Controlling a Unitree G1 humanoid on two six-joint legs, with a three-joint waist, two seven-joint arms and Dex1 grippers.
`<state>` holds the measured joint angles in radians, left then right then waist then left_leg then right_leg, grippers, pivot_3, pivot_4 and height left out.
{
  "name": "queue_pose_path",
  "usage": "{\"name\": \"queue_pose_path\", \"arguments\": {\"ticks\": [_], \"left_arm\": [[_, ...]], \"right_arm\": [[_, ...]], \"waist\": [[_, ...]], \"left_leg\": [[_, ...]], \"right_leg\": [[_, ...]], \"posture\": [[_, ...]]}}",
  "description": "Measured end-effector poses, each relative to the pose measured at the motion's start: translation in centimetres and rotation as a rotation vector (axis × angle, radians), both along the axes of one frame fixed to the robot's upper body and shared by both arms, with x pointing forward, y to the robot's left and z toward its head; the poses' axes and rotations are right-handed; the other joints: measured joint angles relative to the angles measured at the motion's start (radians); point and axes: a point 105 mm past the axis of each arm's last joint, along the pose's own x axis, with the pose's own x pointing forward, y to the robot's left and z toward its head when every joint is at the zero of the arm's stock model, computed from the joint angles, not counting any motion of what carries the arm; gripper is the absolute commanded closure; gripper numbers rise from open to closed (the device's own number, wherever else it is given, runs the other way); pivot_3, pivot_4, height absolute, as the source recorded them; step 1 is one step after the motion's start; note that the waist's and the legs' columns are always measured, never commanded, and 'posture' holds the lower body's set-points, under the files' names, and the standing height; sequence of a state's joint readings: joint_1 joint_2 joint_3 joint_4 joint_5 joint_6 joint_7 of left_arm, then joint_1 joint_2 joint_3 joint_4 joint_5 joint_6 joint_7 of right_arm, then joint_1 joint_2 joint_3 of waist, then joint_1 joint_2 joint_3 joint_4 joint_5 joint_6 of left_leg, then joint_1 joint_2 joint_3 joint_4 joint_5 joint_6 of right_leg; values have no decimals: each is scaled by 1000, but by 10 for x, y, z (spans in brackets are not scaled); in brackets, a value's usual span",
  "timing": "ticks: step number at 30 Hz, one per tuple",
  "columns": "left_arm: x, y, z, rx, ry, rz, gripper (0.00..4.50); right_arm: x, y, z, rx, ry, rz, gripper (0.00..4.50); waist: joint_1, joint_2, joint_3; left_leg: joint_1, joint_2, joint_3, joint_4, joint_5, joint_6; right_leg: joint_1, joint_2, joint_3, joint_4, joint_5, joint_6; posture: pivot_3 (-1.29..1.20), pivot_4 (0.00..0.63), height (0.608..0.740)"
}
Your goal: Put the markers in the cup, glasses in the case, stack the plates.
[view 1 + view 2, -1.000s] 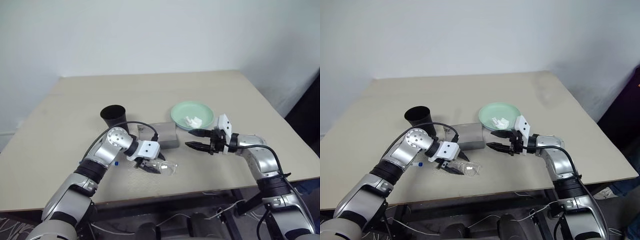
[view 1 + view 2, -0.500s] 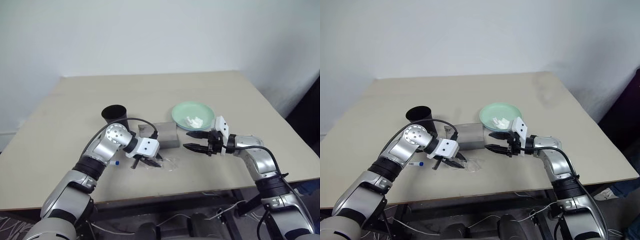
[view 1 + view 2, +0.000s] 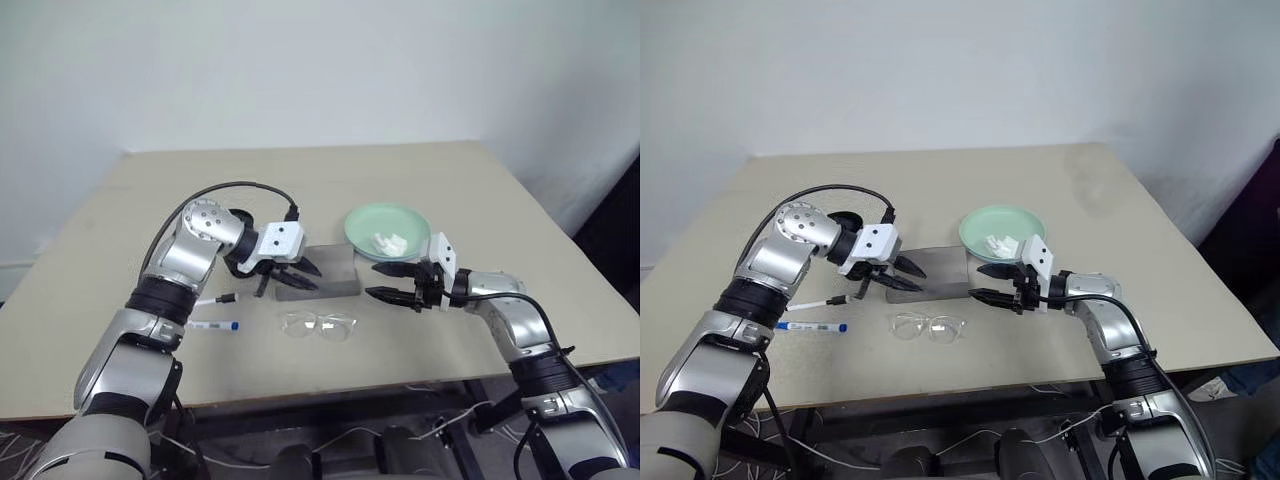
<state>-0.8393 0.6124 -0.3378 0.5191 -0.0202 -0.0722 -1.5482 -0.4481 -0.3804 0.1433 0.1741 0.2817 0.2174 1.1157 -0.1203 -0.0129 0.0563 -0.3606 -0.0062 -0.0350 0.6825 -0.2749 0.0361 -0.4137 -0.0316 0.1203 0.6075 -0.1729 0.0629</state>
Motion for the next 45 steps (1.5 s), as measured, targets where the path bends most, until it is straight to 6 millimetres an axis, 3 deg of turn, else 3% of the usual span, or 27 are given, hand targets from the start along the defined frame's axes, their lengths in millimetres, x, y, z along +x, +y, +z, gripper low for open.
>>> {"name": "queue_pose_path", "arguments": {"ticks": [5,13,17,23,27,32,45], "left_arm": [[-2,-4,-6,26,-2,-33,3494],[-18,-13,-38,129,24,-147,3494],[-20,-19,-44,144,11,-185,3494],[-21,-16,-57,202,2,-209,3494],[-21,-15,-59,207,-9,-219,3494],[-19,-16,-57,202,-23,-219,4485],[-20,-15,-50,173,18,-189,4485]], "right_arm": [[1,1,-2,-4,-1,-4,1871],[2,3,-1,3,-13,-18,1871],[3,3,-1,3,-14,-27,1871],[2,1,-5,3,-3,-41,1871],[2,0,-7,3,3,-48,1871],[2,0,-7,3,2,-54,1871],[2,2,-8,0,-2,-52,1871]], "waist": [[1,0,0],[1,0,0],[1,0,0],[1,0,0],[0,0,0],[1,0,0],[0,0,0]], "left_leg": [[0,0,0,0,0,0],[0,0,0,1,0,0],[0,0,0,1,0,0],[0,0,0,1,0,0],[0,0,1,1,0,0],[1,0,0,1,0,0],[1,0,0,1,0,0]], "right_leg": [[0,0,0,0,0,0],[0,0,0,0,0,0],[1,0,1,0,0,0],[0,0,1,0,0,0],[1,0,1,0,0,0],[1,0,1,0,0,0],[1,0,1,1,0,0]], "posture": [[0,0,737],[0,0,737],[0,0,737],[0,0,737],[0,0,737],[0,0,737],[0,0,737]]}}
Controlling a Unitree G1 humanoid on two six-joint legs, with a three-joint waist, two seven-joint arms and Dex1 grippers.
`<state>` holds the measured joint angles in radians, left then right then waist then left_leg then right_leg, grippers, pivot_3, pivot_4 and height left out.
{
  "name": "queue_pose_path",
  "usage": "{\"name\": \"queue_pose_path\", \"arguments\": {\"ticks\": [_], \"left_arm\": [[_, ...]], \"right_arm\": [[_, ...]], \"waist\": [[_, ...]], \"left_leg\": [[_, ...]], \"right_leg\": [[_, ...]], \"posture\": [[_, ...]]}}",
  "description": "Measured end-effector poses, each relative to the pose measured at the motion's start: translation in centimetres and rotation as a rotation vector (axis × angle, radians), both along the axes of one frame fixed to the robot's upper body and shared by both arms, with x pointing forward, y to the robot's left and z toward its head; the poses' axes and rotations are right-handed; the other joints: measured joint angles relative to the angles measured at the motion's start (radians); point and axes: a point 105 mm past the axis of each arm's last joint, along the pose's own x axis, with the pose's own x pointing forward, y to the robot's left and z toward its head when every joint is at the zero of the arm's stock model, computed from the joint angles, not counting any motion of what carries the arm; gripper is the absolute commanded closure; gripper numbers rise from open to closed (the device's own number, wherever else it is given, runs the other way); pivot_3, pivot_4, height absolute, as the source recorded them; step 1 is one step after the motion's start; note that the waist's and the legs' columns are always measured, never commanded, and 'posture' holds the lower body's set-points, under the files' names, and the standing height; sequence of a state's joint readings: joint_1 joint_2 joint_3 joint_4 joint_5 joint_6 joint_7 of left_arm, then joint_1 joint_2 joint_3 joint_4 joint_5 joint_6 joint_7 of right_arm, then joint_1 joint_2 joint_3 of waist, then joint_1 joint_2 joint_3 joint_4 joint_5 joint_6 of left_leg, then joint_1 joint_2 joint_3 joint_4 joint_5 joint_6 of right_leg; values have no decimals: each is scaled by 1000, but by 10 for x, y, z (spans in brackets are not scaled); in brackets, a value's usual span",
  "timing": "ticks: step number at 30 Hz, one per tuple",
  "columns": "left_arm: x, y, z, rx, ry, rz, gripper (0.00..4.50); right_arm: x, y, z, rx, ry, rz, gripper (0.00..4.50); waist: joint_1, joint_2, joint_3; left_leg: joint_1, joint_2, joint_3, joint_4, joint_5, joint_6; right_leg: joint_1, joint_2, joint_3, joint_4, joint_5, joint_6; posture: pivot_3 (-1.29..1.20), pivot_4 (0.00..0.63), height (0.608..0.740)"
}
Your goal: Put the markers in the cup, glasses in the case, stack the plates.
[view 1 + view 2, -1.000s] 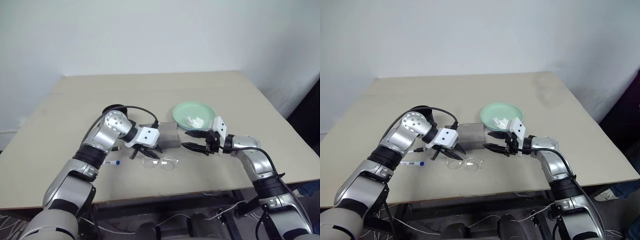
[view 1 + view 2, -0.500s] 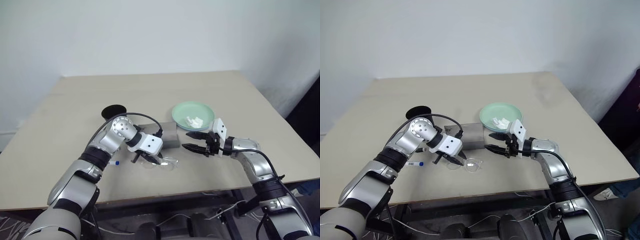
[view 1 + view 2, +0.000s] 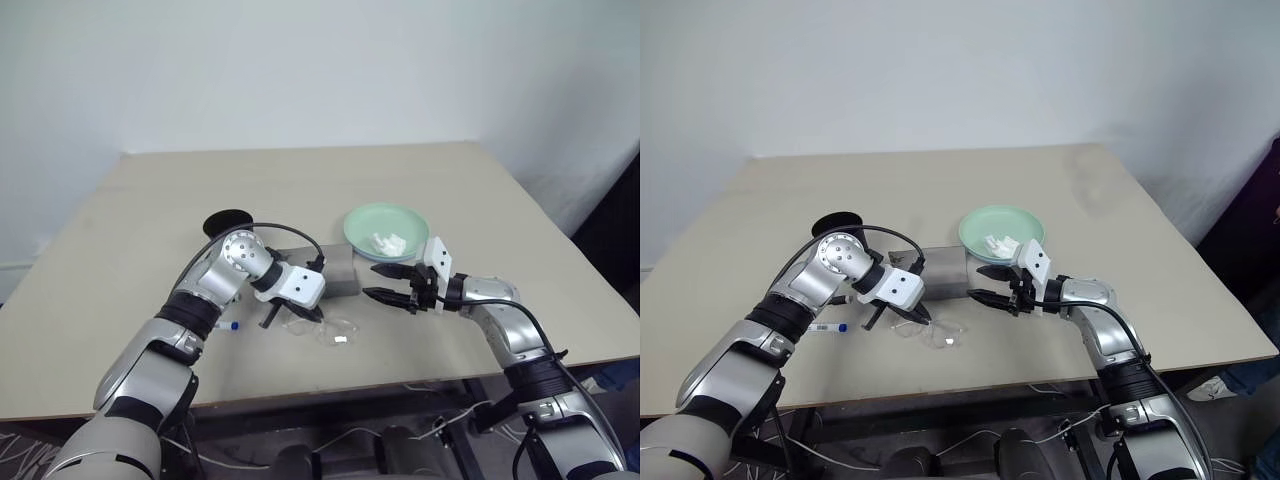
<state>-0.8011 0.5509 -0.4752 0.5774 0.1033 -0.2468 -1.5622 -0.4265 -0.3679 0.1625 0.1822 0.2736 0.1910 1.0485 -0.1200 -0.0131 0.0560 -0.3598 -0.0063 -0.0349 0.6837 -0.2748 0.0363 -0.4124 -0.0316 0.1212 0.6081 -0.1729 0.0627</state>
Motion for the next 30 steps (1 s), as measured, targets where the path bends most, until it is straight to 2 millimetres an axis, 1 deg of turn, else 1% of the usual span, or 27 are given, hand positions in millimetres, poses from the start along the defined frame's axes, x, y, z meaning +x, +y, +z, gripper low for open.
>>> {"name": "queue_pose_path", "arguments": {"ticks": [5,10,12,16,18,19,23,28,30], "left_arm": [[4,2,22,-68,26,49,4485],[18,0,53,-122,-49,86,4485],[30,-1,62,-141,-106,122,4485],[60,4,71,-105,-291,218,4485],[67,7,68,-67,-356,220,4485],[69,7,64,-46,-369,223,4485],[75,6,39,15,-375,252,4485],[79,2,19,76,-396,263,4485],[81,-1,15,81,-413,275,4485]], "right_arm": [[0,0,0,0,0,-1,1871],[1,0,0,-1,-4,-6,1871],[1,0,0,-1,-7,-9,1871],[5,-3,-2,-3,-5,-28,1871],[6,-4,-2,-3,-5,-31,1871],[6,-4,-2,-3,-6,-33,1871],[8,-3,0,-1,-20,-37,1871],[9,-3,2,1,-30,-47,1871],[10,-3,2,1,-30,-49,1871]], "waist": [[0,0,0],[2,0,0],[3,0,0],[8,0,0],[9,0,0],[12,0,0],[18,0,0],[19,-1,0],[19,-1,0]], "left_leg": [[-1,0,0,0,0,0],[-1,0,0,0,0,0],[0,0,0,0,0,0],[0,-1,0,0,0,0],[0,-1,0,0,0,0],[0,-1,0,0,0,0],[-1,-1,0,0,0,0],[-1,-1,0,0,0,0],[-1,-1,0,0,0,0]], "right_leg": [[0,0,0,0,0,0],[0,0,0,-1,0,0],[0,0,0,0,0,0],[0,0,0,0,0,0],[0,0,0,0,0,0],[0,0,0,-1,0,0],[-1,0,0,-1,0,0],[0,0,0,-1,0,1],[0,0,0,-1,0,1]], "posture": [[0,0,737],[0,0,737],[0,0,737],[0,0,737],[0,0,737],[0,0,737],[0,0,737],[0,0,737],[0,0,737]]}}
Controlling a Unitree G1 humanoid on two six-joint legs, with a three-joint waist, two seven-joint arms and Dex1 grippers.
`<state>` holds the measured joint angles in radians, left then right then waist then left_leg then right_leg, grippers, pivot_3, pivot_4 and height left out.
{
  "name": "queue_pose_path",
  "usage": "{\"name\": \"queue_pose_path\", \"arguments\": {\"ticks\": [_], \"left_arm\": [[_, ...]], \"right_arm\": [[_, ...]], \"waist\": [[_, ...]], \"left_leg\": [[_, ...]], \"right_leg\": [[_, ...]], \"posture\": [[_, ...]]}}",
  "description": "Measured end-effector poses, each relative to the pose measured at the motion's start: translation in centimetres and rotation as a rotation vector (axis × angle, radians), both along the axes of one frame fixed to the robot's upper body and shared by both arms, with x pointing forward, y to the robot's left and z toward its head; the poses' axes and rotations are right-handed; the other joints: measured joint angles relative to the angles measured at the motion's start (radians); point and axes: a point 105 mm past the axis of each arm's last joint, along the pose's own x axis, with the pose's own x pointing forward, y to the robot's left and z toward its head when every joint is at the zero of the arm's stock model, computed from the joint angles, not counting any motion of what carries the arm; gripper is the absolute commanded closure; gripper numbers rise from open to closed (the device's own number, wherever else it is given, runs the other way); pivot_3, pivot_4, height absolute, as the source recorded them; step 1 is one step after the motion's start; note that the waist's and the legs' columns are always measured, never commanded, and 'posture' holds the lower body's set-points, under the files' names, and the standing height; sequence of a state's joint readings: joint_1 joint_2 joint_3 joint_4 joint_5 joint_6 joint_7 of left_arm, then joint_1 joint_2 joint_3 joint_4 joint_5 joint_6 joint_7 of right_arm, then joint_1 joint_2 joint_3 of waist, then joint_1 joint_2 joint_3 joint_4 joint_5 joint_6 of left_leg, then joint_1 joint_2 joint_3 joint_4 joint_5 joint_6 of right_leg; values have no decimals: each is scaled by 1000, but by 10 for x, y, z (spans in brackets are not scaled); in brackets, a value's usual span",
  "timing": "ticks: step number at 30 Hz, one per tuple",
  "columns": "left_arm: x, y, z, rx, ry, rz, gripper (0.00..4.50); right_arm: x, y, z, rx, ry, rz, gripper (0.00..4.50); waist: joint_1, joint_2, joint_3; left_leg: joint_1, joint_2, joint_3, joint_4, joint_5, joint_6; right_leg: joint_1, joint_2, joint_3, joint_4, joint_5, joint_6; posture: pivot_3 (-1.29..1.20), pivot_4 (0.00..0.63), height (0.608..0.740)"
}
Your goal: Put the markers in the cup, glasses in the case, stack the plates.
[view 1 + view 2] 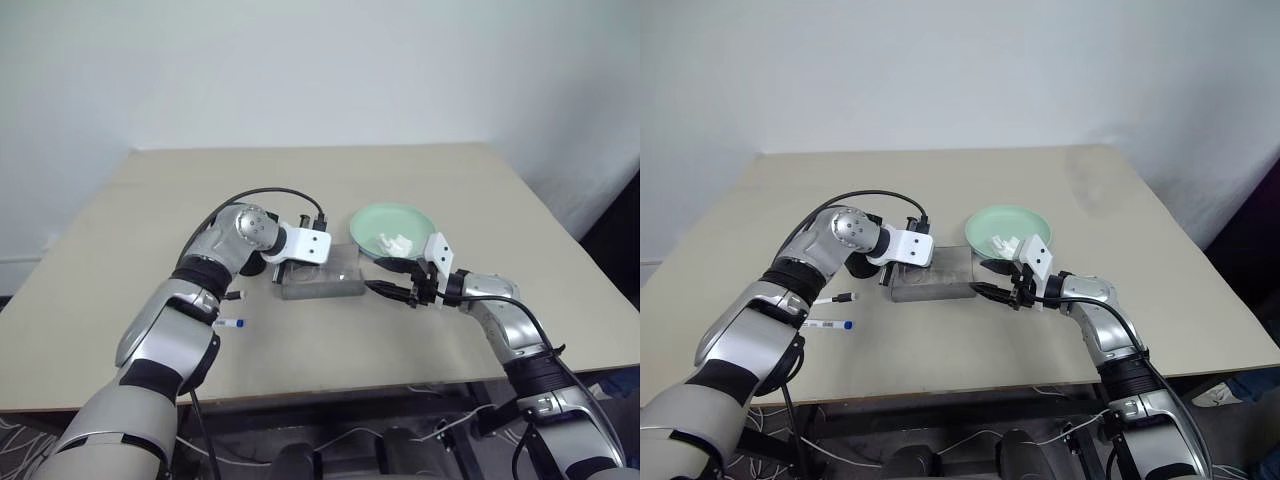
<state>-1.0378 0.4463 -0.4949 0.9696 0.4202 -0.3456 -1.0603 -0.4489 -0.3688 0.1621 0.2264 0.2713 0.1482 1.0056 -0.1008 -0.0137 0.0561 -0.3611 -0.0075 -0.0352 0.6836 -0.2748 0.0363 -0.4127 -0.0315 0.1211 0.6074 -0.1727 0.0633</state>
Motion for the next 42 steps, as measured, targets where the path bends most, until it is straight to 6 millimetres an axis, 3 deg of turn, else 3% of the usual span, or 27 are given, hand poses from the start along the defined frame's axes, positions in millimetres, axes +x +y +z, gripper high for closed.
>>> {"name": "queue_pose_path", "arguments": {"ticks": [17,21,26,30,33,36,38,42], "left_arm": [[8,0,-5,7,-38,51,4485],[3,-1,-6,11,14,32,3559],[3,-8,3,-51,25,29,1832],[5,-24,17,-185,31,41,1832],[11,-34,31,-260,-1,60,2501],[18,-34,42,-258,-70,72,3528],[21,-31,38,-223,-96,80,4190],[24,-17,16,-112,-114,114,4190]], "right_arm": [[1,0,0,1,-3,-5,1871],[1,0,-1,1,-3,-6,1871],[1,-1,-2,2,1,-9,1871],[1,-1,-3,3,2,-9,1871],[1,1,-3,8,2,-5,1871],[1,2,-2,9,0,-3,1871],[1,2,-1,9,-2,-1,1871],[1,2,9,27,-22,5,1871]], "waist": [[0,0,0],[0,0,0],[0,0,0],[0,0,0],[0,0,0],[-1,0,0],[-1,0,0],[0,0,0]], "left_leg": [[0,0,0,0,0,0],[0,0,0,0,0,0],[0,0,0,0,0,0],[0,0,0,0,0,0],[0,0,0,0,0,0],[1,0,0,0,0,0],[1,0,0,0,0,0],[0,0,0,0,0,0]], "right_leg": [[0,0,0,0,0,0],[0,0,0,0,0,0],[0,0,0,0,0,0],[0,0,0,0,0,0],[0,0,0,0,0,0],[0,0,0,0,0,0],[0,0,0,1,0,0],[0,1,0,1,0,0]], "posture": [[0,0,737],[0,0,737],[0,0,737],[0,0,737],[0,0,737],[0,0,737],[0,0,737],[0,0,737]]}}
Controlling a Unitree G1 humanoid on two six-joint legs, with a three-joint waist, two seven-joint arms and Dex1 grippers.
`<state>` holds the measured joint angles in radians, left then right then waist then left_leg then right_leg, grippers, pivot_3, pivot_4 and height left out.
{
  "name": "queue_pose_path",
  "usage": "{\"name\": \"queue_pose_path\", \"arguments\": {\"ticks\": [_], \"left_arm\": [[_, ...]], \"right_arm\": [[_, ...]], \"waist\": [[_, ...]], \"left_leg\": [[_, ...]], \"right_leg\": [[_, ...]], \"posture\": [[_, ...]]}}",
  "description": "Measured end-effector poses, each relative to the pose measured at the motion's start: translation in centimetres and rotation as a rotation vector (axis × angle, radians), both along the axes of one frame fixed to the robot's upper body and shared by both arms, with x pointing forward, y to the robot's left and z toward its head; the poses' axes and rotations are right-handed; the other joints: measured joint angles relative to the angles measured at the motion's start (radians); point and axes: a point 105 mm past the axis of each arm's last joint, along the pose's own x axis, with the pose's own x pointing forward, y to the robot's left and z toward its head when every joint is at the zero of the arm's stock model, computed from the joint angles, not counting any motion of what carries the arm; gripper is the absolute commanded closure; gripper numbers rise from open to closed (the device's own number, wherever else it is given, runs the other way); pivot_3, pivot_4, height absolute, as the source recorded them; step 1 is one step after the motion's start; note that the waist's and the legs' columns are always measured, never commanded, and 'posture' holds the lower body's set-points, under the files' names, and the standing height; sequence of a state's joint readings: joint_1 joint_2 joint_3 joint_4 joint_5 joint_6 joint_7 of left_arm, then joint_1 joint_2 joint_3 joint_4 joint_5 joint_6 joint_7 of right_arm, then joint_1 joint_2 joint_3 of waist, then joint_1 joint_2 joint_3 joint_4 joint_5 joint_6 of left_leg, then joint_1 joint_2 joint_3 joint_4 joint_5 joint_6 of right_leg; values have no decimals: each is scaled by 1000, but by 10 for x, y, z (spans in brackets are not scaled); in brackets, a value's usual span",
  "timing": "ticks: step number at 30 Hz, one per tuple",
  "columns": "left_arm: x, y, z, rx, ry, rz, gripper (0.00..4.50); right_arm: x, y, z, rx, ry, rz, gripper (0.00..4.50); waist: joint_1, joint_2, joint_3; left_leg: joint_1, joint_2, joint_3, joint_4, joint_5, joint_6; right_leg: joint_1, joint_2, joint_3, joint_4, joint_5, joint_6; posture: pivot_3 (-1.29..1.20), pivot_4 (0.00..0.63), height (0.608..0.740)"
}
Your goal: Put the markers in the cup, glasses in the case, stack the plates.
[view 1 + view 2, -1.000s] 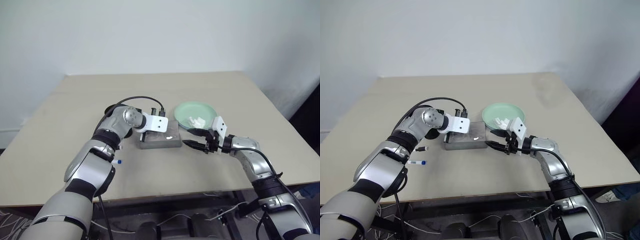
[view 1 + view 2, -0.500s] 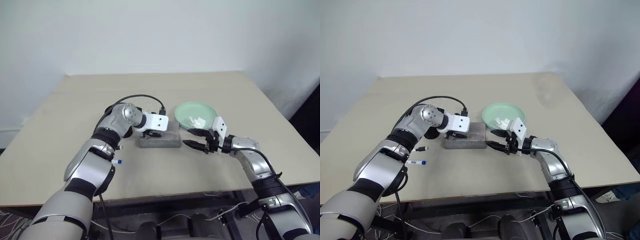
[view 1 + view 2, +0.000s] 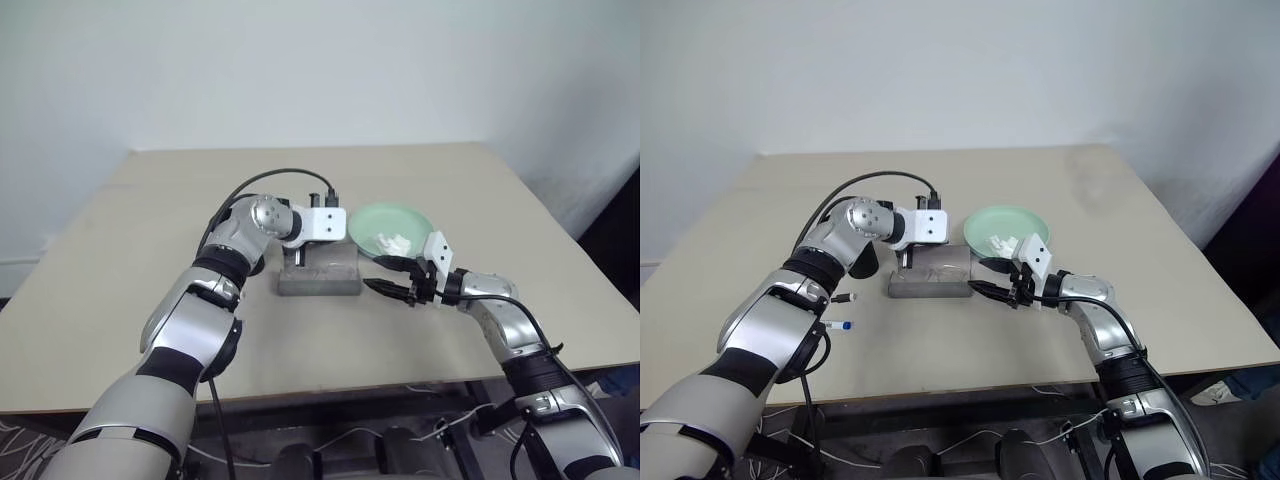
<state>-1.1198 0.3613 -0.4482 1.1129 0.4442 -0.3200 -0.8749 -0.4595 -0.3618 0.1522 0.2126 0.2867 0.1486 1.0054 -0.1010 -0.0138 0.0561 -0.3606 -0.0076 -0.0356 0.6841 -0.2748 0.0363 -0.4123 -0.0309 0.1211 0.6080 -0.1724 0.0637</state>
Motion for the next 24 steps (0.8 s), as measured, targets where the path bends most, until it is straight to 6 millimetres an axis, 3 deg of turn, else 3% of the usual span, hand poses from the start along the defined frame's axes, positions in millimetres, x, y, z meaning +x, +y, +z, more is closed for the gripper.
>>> {"name": "queue_pose_path", "arguments": {"ticks": [5,10,17,24], "left_arm": [[7,13,-12,77,-35,63,4190],[9,22,-16,122,-41,90,4190],[-2,19,-6,-41,132,73,4190],[3,21,14,-150,121,106,4190]], "right_arm": [[-1,-1,20,29,-43,14,1871],[-1,0,23,30,-45,17,1871],[-2,-1,21,29,-44,14,1871],[-3,-1,19,29,-37,14,1871]], "waist": [[0,-1,0],[0,-1,0],[0,-1,0],[0,-1,0]], "left_leg": [[-1,0,0,0,0,0],[0,0,0,0,0,0],[-1,0,0,0,0,0],[-1,0,-1,0,0,0]], "right_leg": [[0,0,0,-1,0,0],[0,0,0,-1,0,0],[0,0,0,-1,0,0],[0,0,0,0,0,0]], "posture": [[0,0,737],[0,0,737],[0,0,737],[0,0,737]]}}
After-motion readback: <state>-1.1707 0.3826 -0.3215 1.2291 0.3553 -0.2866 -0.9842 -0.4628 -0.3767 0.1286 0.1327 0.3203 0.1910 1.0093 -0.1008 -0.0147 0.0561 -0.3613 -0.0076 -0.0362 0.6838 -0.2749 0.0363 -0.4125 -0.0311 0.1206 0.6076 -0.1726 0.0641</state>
